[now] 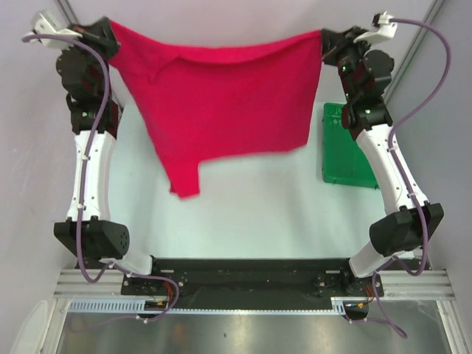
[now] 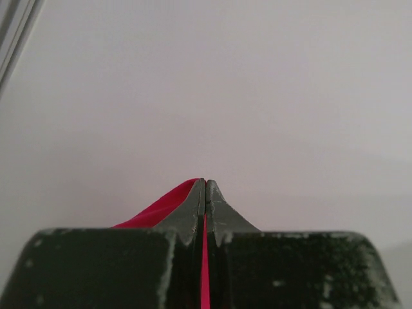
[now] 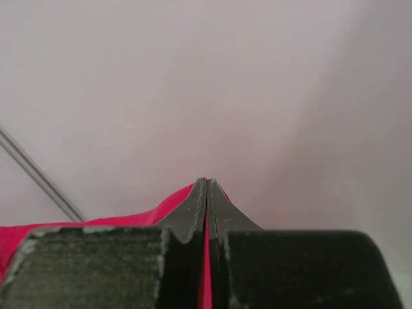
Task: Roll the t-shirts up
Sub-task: Flatten out the T-shirt at the center of the board, then fold the T-shirt at the center of the board.
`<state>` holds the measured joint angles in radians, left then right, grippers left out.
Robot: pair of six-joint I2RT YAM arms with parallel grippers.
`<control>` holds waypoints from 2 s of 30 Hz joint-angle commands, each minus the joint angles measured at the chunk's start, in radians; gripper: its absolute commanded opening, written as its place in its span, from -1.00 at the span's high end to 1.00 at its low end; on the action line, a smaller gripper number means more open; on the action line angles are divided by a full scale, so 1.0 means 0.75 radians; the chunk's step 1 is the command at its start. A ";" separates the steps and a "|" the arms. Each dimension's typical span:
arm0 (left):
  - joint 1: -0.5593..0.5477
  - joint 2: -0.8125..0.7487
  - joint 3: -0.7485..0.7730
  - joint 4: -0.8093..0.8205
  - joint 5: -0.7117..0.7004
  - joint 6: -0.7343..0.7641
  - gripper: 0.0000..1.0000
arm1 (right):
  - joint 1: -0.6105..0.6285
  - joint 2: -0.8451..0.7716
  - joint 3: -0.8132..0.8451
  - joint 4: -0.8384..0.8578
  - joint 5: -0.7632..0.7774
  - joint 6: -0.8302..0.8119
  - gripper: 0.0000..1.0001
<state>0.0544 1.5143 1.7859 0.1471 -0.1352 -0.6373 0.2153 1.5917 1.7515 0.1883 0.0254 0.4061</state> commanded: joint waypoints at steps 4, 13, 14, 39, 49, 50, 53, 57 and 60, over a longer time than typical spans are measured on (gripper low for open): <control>0.003 -0.049 0.266 0.003 0.074 0.017 1.00 | -0.009 -0.097 0.034 0.084 0.050 -0.063 1.00; 0.003 -0.630 -0.903 -0.083 -0.058 -0.111 1.00 | -0.025 -0.359 -0.635 -0.114 0.026 0.074 1.00; 0.003 -0.731 -1.105 -0.130 -0.089 -0.142 1.00 | -0.023 -0.357 -0.713 -0.187 0.009 0.086 1.00; 0.001 -1.039 -1.669 -1.204 -0.527 -0.541 1.00 | 0.020 -0.304 -1.374 -0.666 0.072 0.166 1.00; 0.003 -1.017 -1.627 -0.960 -0.399 -0.341 1.00 | 0.028 -0.311 -1.295 -0.609 0.077 0.162 1.00; 0.003 -0.980 -1.594 -0.914 -0.362 -0.312 1.00 | 0.028 -0.286 -1.278 -0.591 0.079 0.162 1.00; -0.001 -0.796 -1.498 -0.788 -0.360 -0.263 1.00 | 0.030 -0.190 -1.198 -0.546 0.089 0.162 1.00; -0.003 -0.563 -1.383 -0.685 -0.345 -0.238 1.00 | 0.028 -0.049 -1.059 -0.517 0.113 0.154 1.00; -0.005 -0.418 -1.303 -0.632 -0.370 -0.224 0.99 | 0.020 0.060 -0.953 -0.505 0.115 0.146 1.00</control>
<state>0.0544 1.1271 0.7292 -0.4400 -0.4061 -0.8539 0.2340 1.5669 0.9321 -0.2531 0.0746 0.5236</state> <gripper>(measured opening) 0.003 0.009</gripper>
